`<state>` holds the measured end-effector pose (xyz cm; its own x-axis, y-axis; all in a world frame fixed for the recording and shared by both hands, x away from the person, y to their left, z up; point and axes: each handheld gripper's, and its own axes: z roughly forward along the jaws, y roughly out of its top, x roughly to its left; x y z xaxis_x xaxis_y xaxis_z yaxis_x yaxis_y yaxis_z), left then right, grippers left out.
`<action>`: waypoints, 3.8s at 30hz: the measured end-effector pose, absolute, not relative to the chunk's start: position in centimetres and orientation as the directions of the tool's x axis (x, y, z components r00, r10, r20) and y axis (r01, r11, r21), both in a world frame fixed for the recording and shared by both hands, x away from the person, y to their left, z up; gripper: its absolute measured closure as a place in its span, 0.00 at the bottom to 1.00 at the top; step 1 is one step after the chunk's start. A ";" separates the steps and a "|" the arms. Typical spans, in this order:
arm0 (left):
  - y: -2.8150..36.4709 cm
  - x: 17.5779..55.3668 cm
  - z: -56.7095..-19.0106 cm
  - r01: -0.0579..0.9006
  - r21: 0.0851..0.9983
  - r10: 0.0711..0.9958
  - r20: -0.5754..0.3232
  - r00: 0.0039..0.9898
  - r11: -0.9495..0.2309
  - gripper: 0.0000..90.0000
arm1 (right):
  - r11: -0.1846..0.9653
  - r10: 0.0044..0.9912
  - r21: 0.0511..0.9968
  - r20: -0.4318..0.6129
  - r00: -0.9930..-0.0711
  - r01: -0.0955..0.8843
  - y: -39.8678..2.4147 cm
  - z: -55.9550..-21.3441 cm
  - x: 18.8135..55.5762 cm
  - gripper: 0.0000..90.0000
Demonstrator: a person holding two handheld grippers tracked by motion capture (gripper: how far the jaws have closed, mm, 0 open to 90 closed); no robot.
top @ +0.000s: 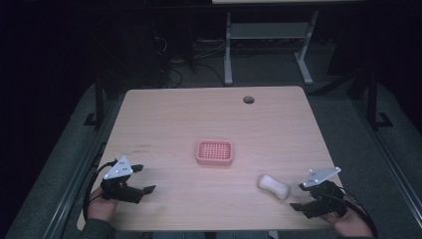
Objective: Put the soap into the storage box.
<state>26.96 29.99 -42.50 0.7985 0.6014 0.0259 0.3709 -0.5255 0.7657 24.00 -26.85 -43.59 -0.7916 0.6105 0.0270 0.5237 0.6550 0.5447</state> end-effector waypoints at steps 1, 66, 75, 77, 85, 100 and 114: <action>30.0 27.0 -42.5 0.367 0.764 0.598 0.030 0.801 -0.530 0.16 | 0.659 0.610 0.538 0.027 -0.792 0.525 -26.7 -43.5 24.1 0.29; 30.2 27.0 -42.4 0.369 0.772 0.602 0.022 0.798 -0.518 0.16 | 0.817 0.505 0.335 -0.025 -0.863 0.468 -19.0 -44.1 29.9 0.46; 30.2 27.0 -42.4 0.369 0.772 0.601 0.022 0.799 -0.518 0.16 | 0.821 0.501 0.325 -0.018 -0.865 0.469 -18.8 -44.4 30.1 0.49; 30.2 27.0 -42.4 0.369 0.771 0.601 0.022 0.799 -0.518 0.16 | 0.818 0.507 0.326 -0.016 -0.862 0.475 -18.8 -44.4 30.1 0.50; 30.2 27.0 -42.4 0.367 0.773 0.601 0.023 0.799 -0.518 0.16 | 0.818 0.503 0.328 -0.009 -0.864 0.473 -18.9 -44.4 30.2 0.53; 30.3 27.0 -42.3 0.365 0.773 0.601 0.026 0.799 -0.519 0.16 | 0.856 0.438 0.329 -0.049 -0.898 0.400 -18.3 -43.1 30.0 0.55; 30.3 27.0 -42.3 0.369 0.776 0.604 0.020 0.797 -0.512 0.16 | 0.846 0.410 0.394 -0.054 -0.910 0.358 -17.9 -41.1 30.3 0.55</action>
